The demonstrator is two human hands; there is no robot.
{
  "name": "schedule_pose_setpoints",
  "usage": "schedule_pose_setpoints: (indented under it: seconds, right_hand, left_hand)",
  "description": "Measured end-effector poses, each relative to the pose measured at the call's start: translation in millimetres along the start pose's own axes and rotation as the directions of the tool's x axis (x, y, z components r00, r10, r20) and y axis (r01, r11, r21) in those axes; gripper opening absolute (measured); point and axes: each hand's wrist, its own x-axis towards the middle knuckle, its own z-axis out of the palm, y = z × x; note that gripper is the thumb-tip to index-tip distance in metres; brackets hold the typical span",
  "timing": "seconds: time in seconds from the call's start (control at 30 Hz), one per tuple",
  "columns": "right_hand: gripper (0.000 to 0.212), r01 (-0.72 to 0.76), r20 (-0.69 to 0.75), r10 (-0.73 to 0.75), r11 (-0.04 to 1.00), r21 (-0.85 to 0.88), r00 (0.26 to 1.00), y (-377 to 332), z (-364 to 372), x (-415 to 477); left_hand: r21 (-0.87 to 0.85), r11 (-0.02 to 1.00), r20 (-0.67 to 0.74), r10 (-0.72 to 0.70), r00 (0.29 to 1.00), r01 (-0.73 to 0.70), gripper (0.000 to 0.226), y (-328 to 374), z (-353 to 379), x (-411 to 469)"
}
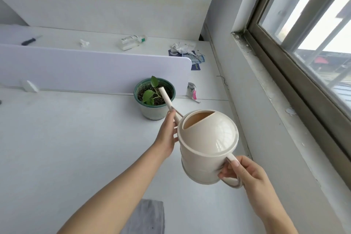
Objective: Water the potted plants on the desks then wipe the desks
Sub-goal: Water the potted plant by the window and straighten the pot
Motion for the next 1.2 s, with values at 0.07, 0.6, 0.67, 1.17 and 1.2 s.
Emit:
schedule_pose_setpoints:
  seconds: [0.07, 0.6, 0.67, 1.17, 1.2]
  right_hand:
    - [0.076, 0.001, -0.007, -0.001, 1.0, -0.007, 1.0, -4, 1, 4]
    - [0.072, -0.043, -0.003, 0.043, 0.982, -0.182, 0.999, -17, 3, 18]
    - [0.073, -0.043, -0.017, 0.041, 0.983, -0.179, 0.999, -19, 1, 21]
    - [0.066, -0.007, -0.059, -0.003, 0.986, -0.166, 0.998, -32, 10, 41]
    - [0.066, -0.004, -0.051, -0.005, 0.985, -0.17, 0.999, -32, 11, 41]
  left_hand:
    - [-0.01, 1.0, -0.008, -0.004, 1.0, 0.004, 0.07, 0, -1, 2]
    - [-0.028, 0.996, 0.014, -0.084, 0.996, 0.085, 0.041, -8, -7, 11]
    - [-0.014, 0.996, 0.022, -0.091, 0.996, 0.092, 0.049, -4, -2, 12]
    - [0.025, 0.999, 0.073, -0.045, 0.996, 0.043, 0.041, 34, 10, 26]
    - [0.013, 0.999, 0.068, -0.048, 0.997, 0.047, 0.041, 31, 6, 25]
